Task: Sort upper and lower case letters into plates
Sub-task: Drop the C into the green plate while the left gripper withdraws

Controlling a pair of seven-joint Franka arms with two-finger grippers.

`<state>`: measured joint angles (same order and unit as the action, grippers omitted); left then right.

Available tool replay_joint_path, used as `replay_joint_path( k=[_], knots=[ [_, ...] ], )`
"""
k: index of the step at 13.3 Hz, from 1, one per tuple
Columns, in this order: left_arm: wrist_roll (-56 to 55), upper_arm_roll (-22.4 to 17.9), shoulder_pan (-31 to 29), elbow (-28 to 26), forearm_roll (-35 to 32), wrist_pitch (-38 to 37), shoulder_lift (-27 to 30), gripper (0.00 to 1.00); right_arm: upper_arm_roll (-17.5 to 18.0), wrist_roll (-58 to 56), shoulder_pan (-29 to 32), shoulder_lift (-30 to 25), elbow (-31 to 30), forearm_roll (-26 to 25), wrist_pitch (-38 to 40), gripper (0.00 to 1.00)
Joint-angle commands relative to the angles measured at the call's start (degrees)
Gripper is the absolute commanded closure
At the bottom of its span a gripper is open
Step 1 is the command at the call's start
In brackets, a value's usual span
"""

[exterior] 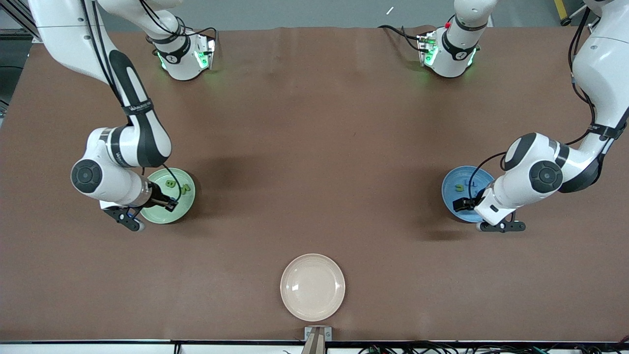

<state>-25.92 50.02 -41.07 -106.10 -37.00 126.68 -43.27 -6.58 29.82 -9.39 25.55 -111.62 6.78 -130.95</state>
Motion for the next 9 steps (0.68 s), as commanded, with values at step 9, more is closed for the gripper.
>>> replay_joint_path(
  k=[9],
  knots=[
    [13.0,-46.05,47.92,4.85,35.77,-4.15,15.31,0.01,1.31,-1.17,1.83,3.28,-4.13,-0.27,-6.86,0.98]
  ],
)
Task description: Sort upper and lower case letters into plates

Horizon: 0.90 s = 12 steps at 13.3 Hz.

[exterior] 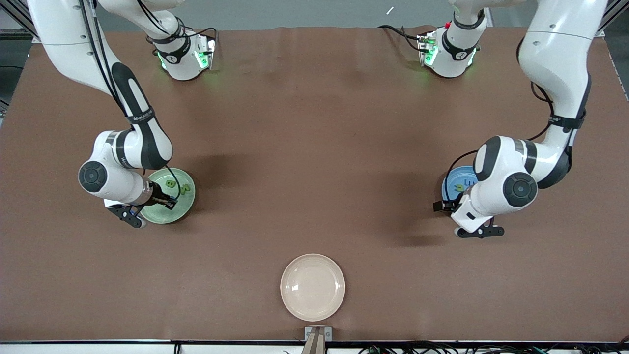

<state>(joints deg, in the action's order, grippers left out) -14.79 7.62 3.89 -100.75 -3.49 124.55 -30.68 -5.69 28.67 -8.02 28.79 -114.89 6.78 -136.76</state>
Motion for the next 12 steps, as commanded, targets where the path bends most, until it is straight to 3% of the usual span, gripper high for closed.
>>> replay_joint_path(
  k=[1,3,5,6,7,8,10,12],
  knots=[
    [1.87,-3.75,3.23,-0.41,2.26,-4.55,3.86,0.01,0.42,-0.1,0.63,0.21,-0.86,-0.27,-1.05,0.98],
    [1.35,-4.19,5.06,-0.15,2.7,-8.25,5.88,0.01,0.42,-0.02,0.72,0.48,-0.86,-0.27,-1.4,0.98],
    [2.13,-8.13,7.09,0.03,6.63,-8.62,7.12,0.01,0.42,-0.1,0.72,0.57,-0.77,-0.27,-1.32,0.95],
    [2.22,-8.93,7.71,0.46,7.44,-8.62,7.47,0.01,0.42,-0.11,0.81,0.57,-0.77,-0.27,-0.97,0.85],
    [2.22,-8.94,7.37,0.38,7.45,-8.62,8.52,0.01,0.42,-0.19,0.81,0.57,-0.69,-0.36,-0.53,0.49],
    [2.57,-8.76,6.76,-0.14,7.19,-8.62,10.01,0.01,0.42,-0.19,0.81,0.39,-0.51,-0.36,-0.35,0.0],
    [5.89,-8.41,3.95,-2.68,7.01,-8.88,15.62,0.01,0.33,-0.98,0.64,-0.4,1.41,-0.54,3.4,0.0],
    [8.02,-8.41,3.15,-3.66,7.01,-12.29,20.2,0.01,0.24,-6.4,0.99,-2.06,6.67,-0.8,16.02,0.0]
  ],
)
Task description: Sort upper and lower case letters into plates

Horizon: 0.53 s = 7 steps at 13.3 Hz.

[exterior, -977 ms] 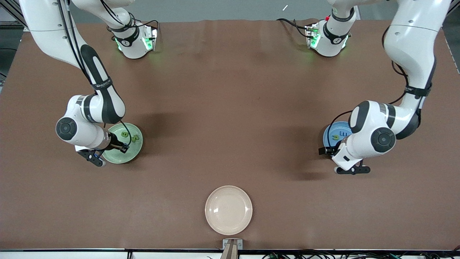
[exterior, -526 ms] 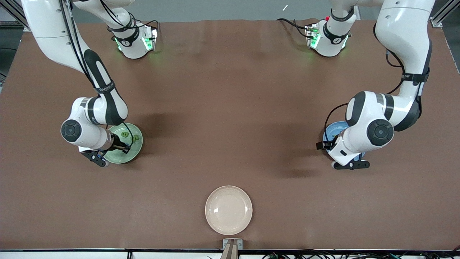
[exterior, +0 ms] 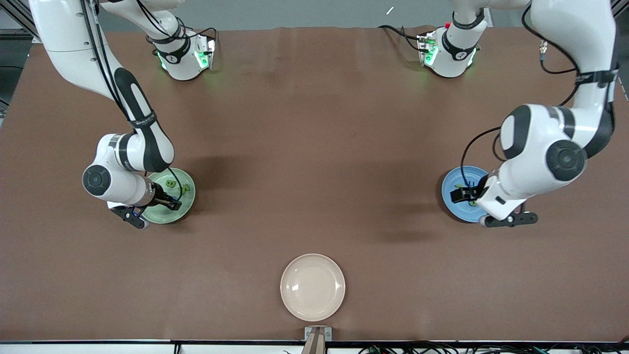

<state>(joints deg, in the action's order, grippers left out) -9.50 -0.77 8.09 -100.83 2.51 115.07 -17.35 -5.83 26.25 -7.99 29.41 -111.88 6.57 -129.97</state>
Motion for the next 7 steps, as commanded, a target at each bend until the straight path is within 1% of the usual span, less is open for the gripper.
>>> replay_joint_path(
  k=[1,4,7],
  knots=[
    [2.73,-0.02,-1.23,-3.32,1.0,-4.14,8.19,0.01,0.38,-6.02,1.4,-3.47,6.47,-0.77,14.78,0.0],
    [2.64,-0.11,-1.67,-2.97,1.0,-4.95,12.33,0.01,0.47,-11.38,1.49,-5.85,12.54,-3.93,26.75,0.0],
    [2.64,-0.2,-1.85,-1.92,1.0,-5.73,15.49,0.01,0.38,-19.8,1.92,-7.17,18.95,-4.2,37.91,0.0]
  ],
)
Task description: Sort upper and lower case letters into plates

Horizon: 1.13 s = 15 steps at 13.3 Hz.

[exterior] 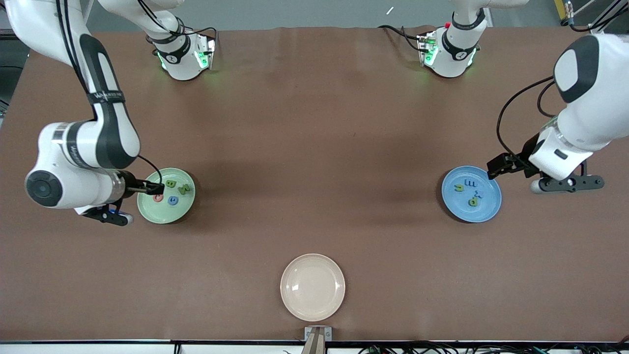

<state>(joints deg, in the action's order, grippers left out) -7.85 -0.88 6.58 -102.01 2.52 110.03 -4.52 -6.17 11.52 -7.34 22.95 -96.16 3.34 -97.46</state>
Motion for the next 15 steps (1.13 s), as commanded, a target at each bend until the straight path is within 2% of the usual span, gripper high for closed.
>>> replay_joint_path(
  k=[1,4,8,10,12,15],
  knots=[
    [1.08,-0.17,-0.51,0.57,1.0,-2.69,3.2,0.01,0.54,-7.98,2.23,-1.06,5.17,-0.97,8.39,0.0],
    [1.69,-0.35,-0.69,8.56,0.82,-10.78,2.68,0.01,0.46,-13.1,4.87,-4.74,7.04,-0.97,11.85,0.0],
    [3.8,-0.7,-0.6,11.65,-3.21,-12.38,2.68,0.01,0.37,-13.28,5.4,-8.96,9.13,-3.16,12.55,0.0],
    [4.95,-0.87,-0.69,12.18,-3.22,-12.47,2.85,0.01,0.19,-13.98,5.67,-9.06,12.99,-3.35,15.7,0.0],
    [5.57,-2.1,-0.69,15.16,-2.78,-14.91,2.76,0.01,0.54,-14.25,6.9,-8.89,16.08,-3.42,16.42,0.0],
    [7.06,-2.81,-0.51,17.28,-2.43,-18.18,2.76,0.01,0.19,-14.07,7.77,-8.45,17.57,-2.99,16.86,0.0]
  ],
)
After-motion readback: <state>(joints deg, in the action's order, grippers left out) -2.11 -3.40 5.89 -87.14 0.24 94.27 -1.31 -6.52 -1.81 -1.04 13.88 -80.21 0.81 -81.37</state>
